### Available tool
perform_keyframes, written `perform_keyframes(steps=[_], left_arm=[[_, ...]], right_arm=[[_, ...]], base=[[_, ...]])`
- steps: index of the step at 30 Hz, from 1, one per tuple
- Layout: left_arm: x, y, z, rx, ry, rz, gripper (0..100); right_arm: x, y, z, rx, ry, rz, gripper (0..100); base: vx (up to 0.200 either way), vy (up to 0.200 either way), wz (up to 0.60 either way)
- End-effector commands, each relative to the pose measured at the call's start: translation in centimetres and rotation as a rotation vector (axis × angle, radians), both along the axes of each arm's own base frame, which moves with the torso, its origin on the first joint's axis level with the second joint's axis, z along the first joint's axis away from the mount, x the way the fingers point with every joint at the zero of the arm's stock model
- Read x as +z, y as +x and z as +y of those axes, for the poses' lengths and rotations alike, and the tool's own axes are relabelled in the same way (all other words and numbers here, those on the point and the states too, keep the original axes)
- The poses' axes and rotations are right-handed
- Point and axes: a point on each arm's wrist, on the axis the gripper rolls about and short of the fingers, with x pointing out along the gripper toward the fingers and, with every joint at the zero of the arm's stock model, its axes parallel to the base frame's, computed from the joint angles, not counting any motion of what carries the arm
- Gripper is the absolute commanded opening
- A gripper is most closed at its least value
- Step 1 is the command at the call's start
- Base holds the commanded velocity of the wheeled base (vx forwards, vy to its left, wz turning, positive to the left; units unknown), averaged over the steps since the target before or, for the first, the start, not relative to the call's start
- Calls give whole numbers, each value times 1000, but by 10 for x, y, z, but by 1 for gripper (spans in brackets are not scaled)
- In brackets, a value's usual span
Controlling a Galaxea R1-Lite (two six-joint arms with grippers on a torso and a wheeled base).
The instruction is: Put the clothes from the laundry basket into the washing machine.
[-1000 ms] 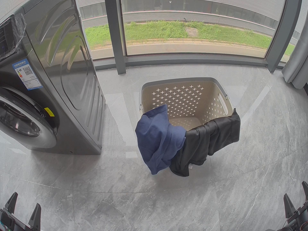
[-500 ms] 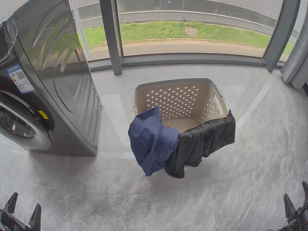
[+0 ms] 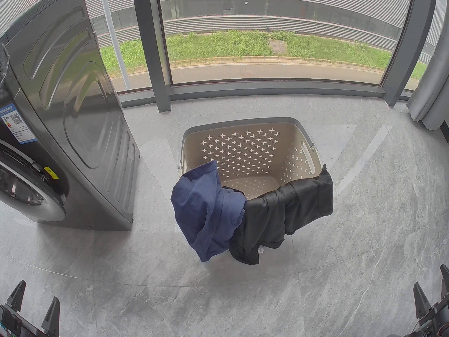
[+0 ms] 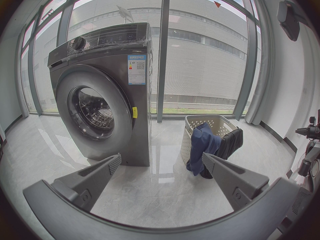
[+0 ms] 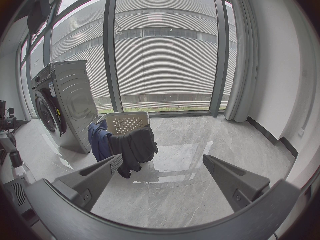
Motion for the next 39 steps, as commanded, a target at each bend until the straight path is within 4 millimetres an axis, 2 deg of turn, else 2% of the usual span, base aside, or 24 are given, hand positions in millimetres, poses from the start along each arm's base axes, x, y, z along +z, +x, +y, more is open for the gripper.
perform_keyframes(steps=[1,13,22,34,39], left_arm=[[-5,0,0,0,-1,-2,100],[-5,0,0,0,-1,-2,100],[-5,0,0,0,-1,-2,100],[-5,0,0,0,-1,-2,100],[-5,0,0,0,-1,-2,100]], right_arm=[[-5,0,0,0,0,1,100],[-5,0,0,0,0,1,100],[-5,0,0,0,0,1,100],[-5,0,0,0,0,1,100],[-5,0,0,0,0,1,100]], base=[[200,0,0],[200,0,0],[0,0,0],[0,-200,0],[0,0,0]])
